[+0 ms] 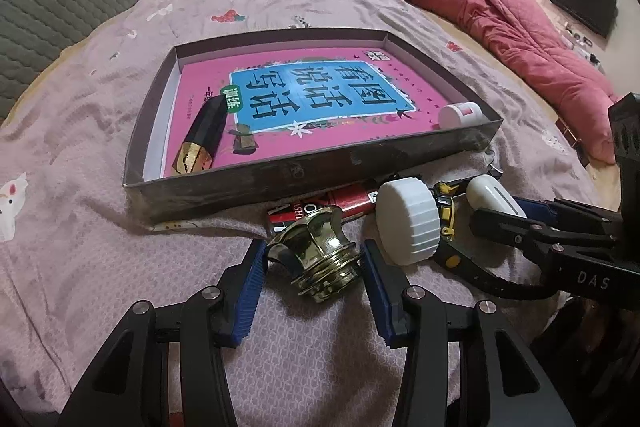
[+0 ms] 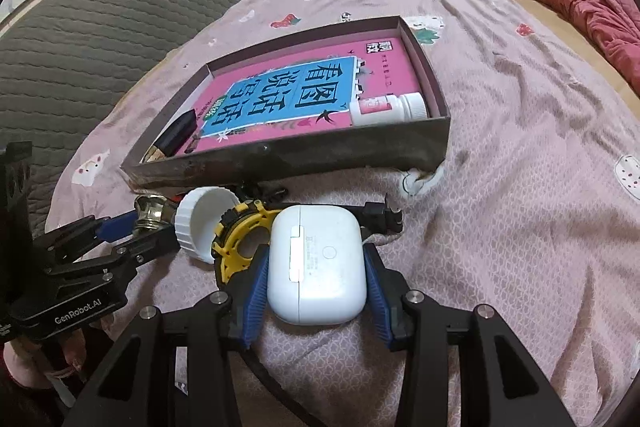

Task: Organize rigid objects
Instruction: 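Grasp the brass doorknob with the left tool while the right tool grasps the earbud case, then lift the doorknob with the left tool while the right tool carries the earbud case toward the box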

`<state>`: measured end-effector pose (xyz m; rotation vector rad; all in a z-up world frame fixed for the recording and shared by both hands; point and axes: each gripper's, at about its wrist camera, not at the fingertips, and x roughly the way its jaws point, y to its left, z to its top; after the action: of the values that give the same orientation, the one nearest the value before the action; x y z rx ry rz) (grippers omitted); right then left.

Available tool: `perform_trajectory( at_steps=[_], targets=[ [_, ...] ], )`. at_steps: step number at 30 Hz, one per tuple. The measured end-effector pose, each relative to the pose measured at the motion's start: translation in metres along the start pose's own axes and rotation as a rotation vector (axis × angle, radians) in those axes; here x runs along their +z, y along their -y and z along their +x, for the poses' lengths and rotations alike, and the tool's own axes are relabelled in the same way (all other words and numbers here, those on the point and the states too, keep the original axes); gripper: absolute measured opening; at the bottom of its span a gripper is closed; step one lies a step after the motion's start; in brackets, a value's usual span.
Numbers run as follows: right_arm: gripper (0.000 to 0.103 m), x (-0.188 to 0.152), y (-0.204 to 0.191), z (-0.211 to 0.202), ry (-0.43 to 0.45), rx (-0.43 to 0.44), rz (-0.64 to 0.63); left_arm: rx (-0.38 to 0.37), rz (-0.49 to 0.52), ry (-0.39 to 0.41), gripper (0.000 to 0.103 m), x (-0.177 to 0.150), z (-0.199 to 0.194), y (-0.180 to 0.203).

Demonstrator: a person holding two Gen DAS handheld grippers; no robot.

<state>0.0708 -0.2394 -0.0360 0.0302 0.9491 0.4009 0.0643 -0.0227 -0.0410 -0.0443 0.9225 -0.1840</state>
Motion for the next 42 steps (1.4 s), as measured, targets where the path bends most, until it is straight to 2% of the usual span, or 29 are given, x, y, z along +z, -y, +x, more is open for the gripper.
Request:
perform_trajectory(
  at_steps=[8, 31, 42],
  targets=[
    [0.044, 0.005, -0.003, -0.01, 0.054, 0.032, -0.004, 0.002, 0.019, 0.026, 0.049, 0.0, -0.008, 0.003],
    [0.044, 0.01, -0.006, -0.018, 0.089, 0.068, 0.046, 0.004, 0.003, 0.061, 0.049, 0.0, -0.027, -0.004],
    [0.045, 0.003, 0.0, -0.029, 0.093, 0.035, 0.059, -0.005, -0.007, 0.068, 0.049, 0.002, -0.029, -0.007]
  ],
)
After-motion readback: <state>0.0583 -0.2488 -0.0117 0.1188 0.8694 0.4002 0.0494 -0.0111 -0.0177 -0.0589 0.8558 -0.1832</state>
